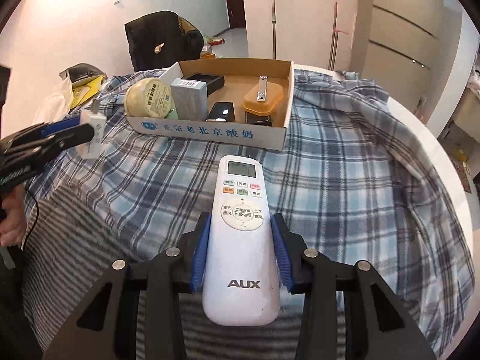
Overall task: Organize rigid objects
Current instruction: 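Lower the remote into the cardboard box with the right gripper while the left lowers the adapter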
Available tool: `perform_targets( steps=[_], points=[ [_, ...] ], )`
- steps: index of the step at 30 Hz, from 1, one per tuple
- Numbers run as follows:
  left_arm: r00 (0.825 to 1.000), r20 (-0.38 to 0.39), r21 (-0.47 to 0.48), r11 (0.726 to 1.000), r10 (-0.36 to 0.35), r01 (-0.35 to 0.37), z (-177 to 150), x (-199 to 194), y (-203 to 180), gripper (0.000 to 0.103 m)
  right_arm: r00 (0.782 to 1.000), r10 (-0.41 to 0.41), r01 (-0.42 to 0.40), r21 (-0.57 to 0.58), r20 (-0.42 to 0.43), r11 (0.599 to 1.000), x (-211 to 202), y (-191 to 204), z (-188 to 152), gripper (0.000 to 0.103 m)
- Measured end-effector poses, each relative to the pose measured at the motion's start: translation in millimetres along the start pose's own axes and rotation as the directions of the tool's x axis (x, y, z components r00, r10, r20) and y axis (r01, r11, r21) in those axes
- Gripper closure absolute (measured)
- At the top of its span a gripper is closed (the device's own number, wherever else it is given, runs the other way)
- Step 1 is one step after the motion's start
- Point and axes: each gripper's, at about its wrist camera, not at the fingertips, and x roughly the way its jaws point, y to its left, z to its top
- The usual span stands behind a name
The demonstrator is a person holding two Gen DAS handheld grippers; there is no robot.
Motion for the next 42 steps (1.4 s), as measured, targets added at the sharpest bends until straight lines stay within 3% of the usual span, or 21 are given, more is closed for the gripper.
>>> perform_targets(
  steps=[9,16,18,22,25,31,36,38,42],
  points=[
    [1.000,0.003,0.012,1.000,-0.014,0.014,-0.4,0.1,-10.9,0.055,0.991,0.052,-0.050,0.023,-0.125,0.998,5.5,0.5,-42.5,0.063],
    [1.000,0.005,0.034,0.999,-0.014,0.013,1.0,-1.4,-19.0,0.055,0.992,0.052,-0.052,0.001,-0.111,0.999,18.6,5.2,-27.4,0.057],
    [1.000,0.004,0.031,0.999,-0.014,0.014,0.9,-1.1,-18.2,0.055,0.991,0.023,-0.027,-0.025,-0.129,0.999,26.6,9.2,-26.4,0.064],
    [1.000,-0.003,0.025,1.000,-0.008,0.008,0.1,1.5,-14.5,0.055,0.994,-0.037,0.029,-0.073,-0.100,0.997,26.1,16.1,-31.7,0.064],
    [1.000,-0.008,0.013,1.000,-0.007,0.007,0.7,3.9,-11.2,0.055,0.996,-0.032,0.027,-0.056,-0.084,0.998,18.5,12.1,-28.6,0.064],
    [1.000,0.016,-0.002,1.000,-0.013,0.013,11.5,-0.1,-3.7,0.055,0.998,-0.068,0.069,-0.045,0.016,0.997,-7.8,7.6,2.4,0.064],
    [0.997,0.069,-0.014,0.999,0.031,-0.030,38.9,-8.8,6.4,0.055,0.993,-0.089,0.093,-0.051,0.083,0.994,-10.6,15.1,50.8,0.064],
    [0.996,0.083,-0.029,1.000,0.014,-0.012,51.2,-8.2,11.0,0.055,0.993,-0.068,0.071,-0.029,0.094,0.997,-6.5,15.8,72.1,0.064],
    [0.994,0.102,-0.063,0.998,0.037,-0.031,66.6,1.1,19.0,0.055,0.995,0.043,-0.052,0.098,0.092,0.994,15.0,13.0,115.7,0.064]
  ],
)
